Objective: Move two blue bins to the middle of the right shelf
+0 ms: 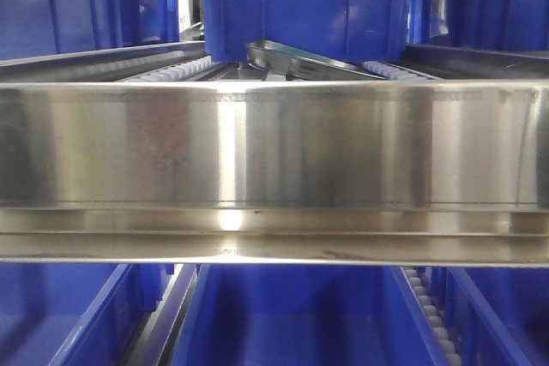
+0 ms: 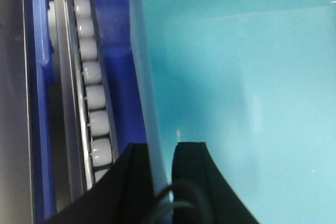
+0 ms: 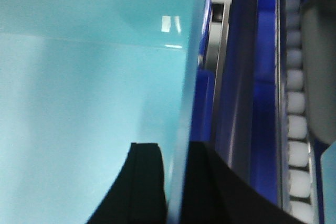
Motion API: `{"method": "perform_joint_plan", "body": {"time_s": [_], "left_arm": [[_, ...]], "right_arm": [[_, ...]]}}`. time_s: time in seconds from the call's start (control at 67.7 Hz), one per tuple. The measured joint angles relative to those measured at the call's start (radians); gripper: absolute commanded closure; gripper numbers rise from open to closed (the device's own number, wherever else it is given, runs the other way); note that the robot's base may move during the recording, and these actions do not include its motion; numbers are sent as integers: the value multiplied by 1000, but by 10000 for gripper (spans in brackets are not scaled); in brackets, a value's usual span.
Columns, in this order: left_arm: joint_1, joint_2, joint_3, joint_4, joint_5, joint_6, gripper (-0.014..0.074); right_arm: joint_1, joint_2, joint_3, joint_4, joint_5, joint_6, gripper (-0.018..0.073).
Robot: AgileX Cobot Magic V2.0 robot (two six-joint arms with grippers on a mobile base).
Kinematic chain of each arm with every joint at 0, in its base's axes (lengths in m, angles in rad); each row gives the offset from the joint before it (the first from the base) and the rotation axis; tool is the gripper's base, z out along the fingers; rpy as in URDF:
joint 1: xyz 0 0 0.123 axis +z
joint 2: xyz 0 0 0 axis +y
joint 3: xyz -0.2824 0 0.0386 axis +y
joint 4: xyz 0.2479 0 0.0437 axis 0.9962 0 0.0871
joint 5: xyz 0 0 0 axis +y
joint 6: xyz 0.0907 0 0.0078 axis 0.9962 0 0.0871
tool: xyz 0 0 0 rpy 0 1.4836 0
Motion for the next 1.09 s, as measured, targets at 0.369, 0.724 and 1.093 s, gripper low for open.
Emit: {"method": "perform_joint_plan", "body": {"time_s": [0.369, 0.724, 1.093], "left_arm": [[0, -54, -92, -4, 2, -4, 707], [0, -54, -92, -4, 2, -4, 707], [0, -54, -92, -4, 2, -4, 707]], "right_arm": [[0, -12, -102, 10, 23, -2, 711], [0, -12, -104, 10, 26, -2, 711], [0, -12, -104, 10, 21, -2, 711]]}}
